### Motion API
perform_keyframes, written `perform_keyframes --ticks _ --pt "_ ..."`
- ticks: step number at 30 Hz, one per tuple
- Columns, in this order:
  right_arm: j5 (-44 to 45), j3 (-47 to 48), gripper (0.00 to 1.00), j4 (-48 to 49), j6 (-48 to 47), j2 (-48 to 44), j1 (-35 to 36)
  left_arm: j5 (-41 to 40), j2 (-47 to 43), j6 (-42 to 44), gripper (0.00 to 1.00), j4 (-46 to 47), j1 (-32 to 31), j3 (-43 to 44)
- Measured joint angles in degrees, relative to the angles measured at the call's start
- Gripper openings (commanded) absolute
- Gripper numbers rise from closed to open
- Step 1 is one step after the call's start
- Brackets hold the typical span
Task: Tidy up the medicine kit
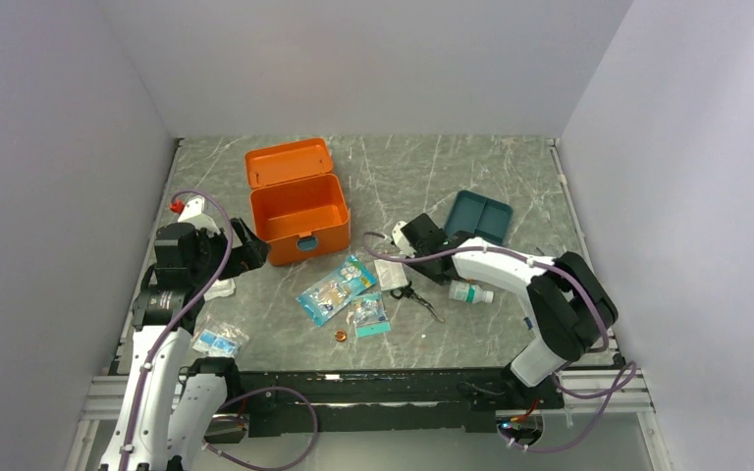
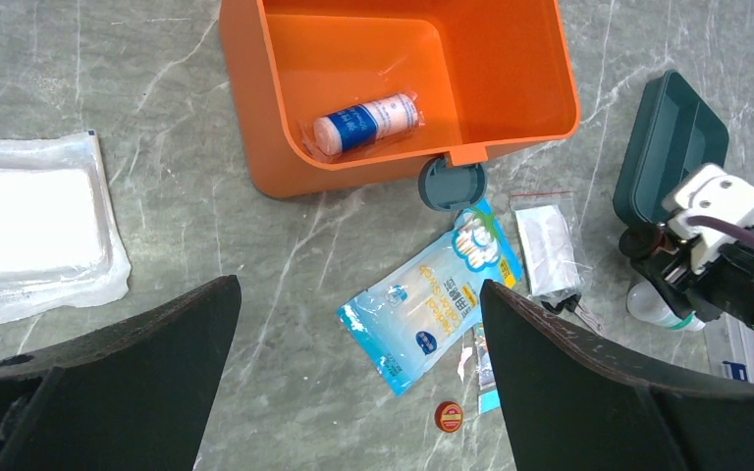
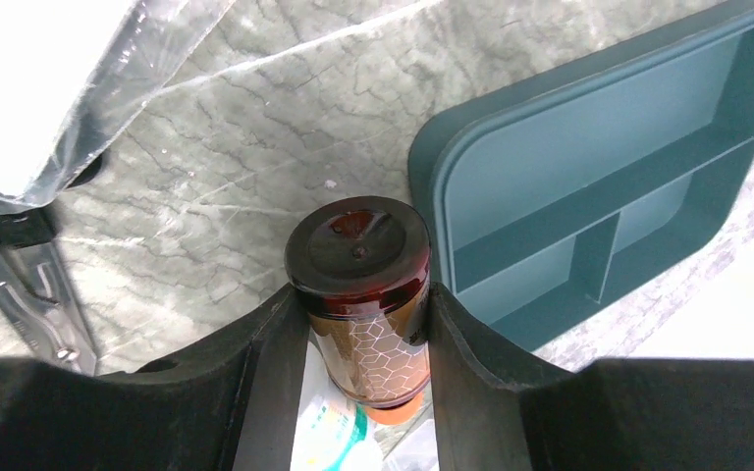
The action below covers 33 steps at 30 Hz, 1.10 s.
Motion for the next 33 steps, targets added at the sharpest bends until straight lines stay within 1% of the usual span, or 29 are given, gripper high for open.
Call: perform_keyframes --ticks 8,15,21,26,33 --pt "-1.84 1.57 0.22 -0.07 3.37 -7.34 0.2 -0.46 -0.02 0.02 0.99 -0.02 0.0 0.0" --pt "-4.81 8.35 0.21 -0.04 7.15 -10.23 0.2 -1.05 -0.02 0.02 0.99 -0.04 0.0 0.02" --pt "-9.46 14.6 0.2 1.92 12.5 -10.64 0.72 -1.44 -0.09 0.0 0.99 -0.04 0.0 0.02" --pt "-12.55 22.36 0.18 4.55 16.59 -7.76 3.56 -1.55 -0.42 0.02 0.99 -0.04 0.0 0.02" --pt "-13.81 35.65 0.15 8.09 23.58 2.73 8.63 -2.29 -1.14 0.02 0.99 -0.09 0.0 0.0"
